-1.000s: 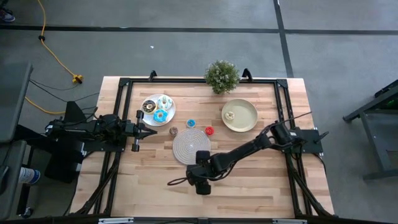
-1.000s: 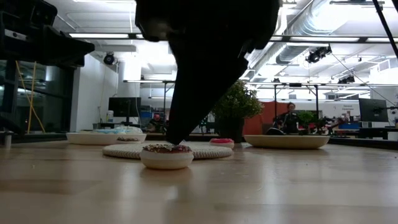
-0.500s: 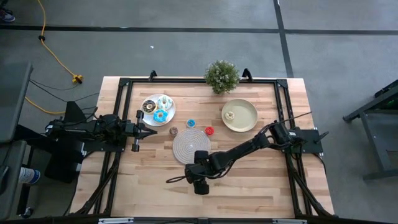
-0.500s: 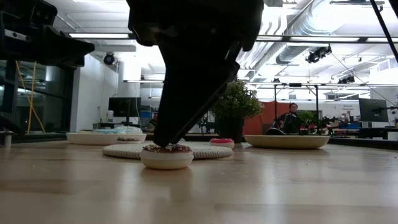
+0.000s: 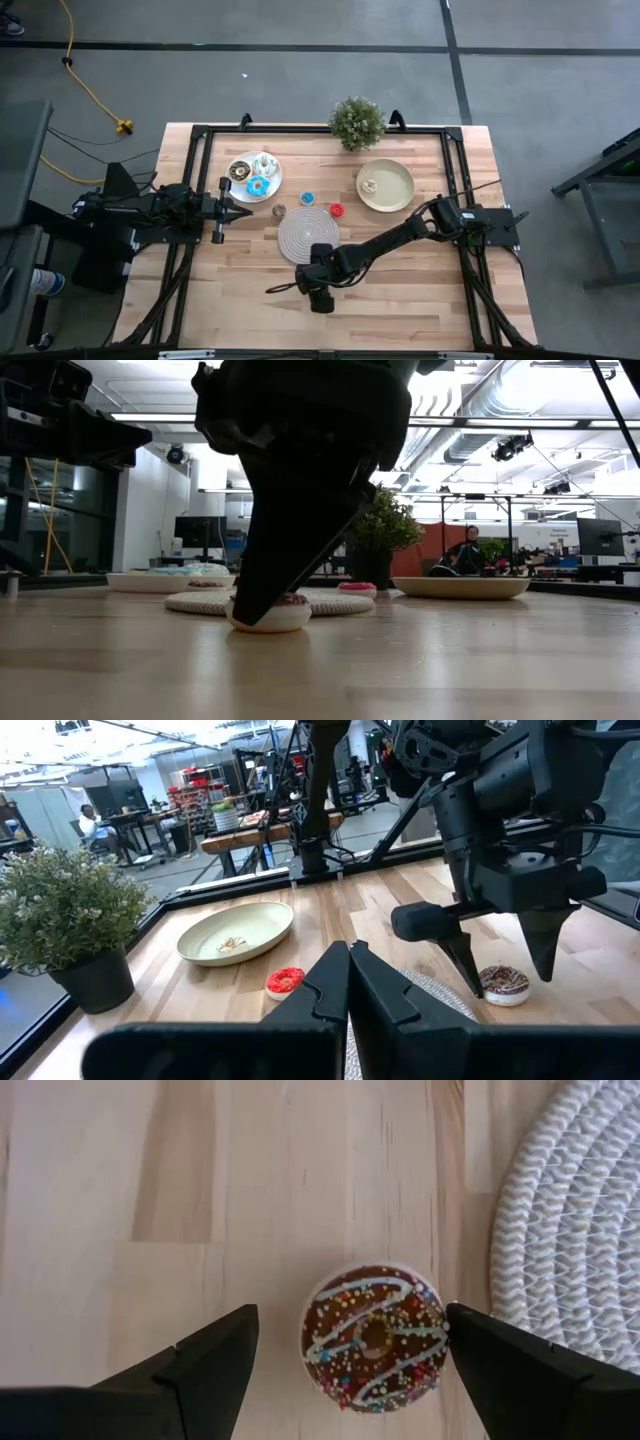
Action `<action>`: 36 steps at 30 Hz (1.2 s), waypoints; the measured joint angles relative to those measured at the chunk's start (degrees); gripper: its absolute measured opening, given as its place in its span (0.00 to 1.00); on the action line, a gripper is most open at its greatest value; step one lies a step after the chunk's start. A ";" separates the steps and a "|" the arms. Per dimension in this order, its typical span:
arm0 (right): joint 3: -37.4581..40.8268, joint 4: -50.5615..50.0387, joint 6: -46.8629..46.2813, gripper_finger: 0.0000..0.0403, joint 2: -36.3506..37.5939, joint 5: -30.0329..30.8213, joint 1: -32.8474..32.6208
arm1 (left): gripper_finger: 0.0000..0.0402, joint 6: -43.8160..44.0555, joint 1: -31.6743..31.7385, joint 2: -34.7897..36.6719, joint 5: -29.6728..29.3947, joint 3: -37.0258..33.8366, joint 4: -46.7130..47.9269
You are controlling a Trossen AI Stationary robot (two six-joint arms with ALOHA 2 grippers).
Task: Pick & Place donuts
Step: Put the small bottom brown donut on the brown plate
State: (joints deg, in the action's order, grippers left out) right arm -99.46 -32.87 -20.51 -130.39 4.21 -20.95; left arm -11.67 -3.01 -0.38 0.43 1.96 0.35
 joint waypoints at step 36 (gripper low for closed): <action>0.00 -1.69 0.05 0.62 -0.76 1.81 -0.02 | 0.00 0.00 0.00 0.00 0.01 0.00 0.00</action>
State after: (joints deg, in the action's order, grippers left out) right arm -99.46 -34.57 -20.46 -131.15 6.02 -20.97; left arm -11.67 -3.01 -0.38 0.43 1.96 0.35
